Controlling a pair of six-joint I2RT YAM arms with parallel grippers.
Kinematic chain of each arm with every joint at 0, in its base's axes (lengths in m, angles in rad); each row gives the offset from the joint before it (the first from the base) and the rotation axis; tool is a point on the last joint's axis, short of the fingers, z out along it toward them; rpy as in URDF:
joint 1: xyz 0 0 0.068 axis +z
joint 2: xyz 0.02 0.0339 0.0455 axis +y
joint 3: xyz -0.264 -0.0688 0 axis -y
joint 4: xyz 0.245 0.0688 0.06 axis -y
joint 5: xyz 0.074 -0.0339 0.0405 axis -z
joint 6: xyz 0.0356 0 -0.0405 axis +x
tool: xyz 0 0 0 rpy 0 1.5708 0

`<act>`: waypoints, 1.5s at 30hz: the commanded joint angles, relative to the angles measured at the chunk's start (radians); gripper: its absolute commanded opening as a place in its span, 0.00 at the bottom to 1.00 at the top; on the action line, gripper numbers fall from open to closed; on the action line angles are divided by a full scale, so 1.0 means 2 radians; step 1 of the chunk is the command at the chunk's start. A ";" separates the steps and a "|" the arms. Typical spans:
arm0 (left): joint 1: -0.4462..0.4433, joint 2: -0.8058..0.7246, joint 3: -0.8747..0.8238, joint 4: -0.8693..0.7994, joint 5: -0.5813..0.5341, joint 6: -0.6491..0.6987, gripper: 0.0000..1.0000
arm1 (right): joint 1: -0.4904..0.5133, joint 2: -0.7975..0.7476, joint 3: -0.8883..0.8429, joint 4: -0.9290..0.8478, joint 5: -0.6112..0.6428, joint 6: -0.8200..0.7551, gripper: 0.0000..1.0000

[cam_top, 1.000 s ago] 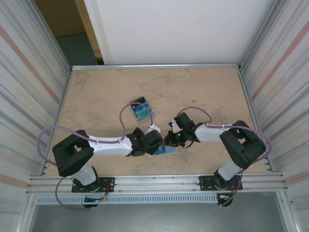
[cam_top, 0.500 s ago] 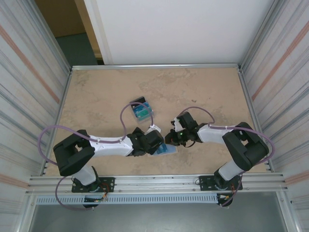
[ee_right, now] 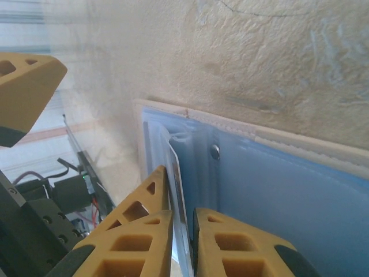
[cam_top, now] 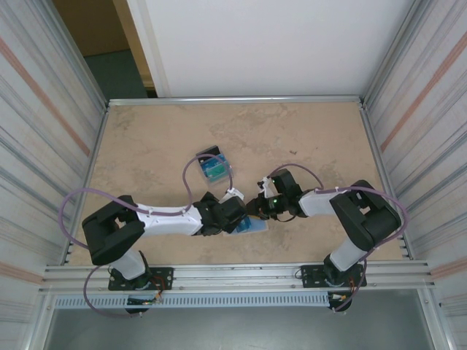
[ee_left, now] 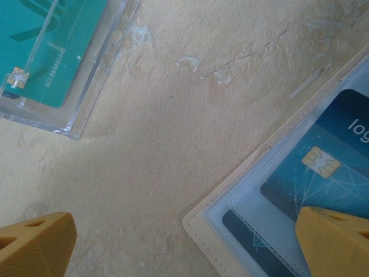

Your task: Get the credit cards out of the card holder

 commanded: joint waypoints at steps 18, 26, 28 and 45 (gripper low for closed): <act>-0.005 0.005 -0.003 -0.047 -0.022 0.002 0.99 | -0.011 -0.038 0.027 -0.139 0.064 -0.073 0.03; -0.005 -0.009 0.001 -0.052 -0.027 0.005 0.99 | -0.014 -0.076 0.035 -0.196 0.103 -0.103 0.02; -0.005 -0.016 0.002 -0.053 -0.029 0.006 0.99 | -0.015 -0.090 0.036 -0.210 0.112 -0.111 0.02; -0.001 -0.148 0.003 -0.033 -0.088 -0.007 0.99 | -0.012 -0.264 0.038 -0.263 0.181 -0.168 0.00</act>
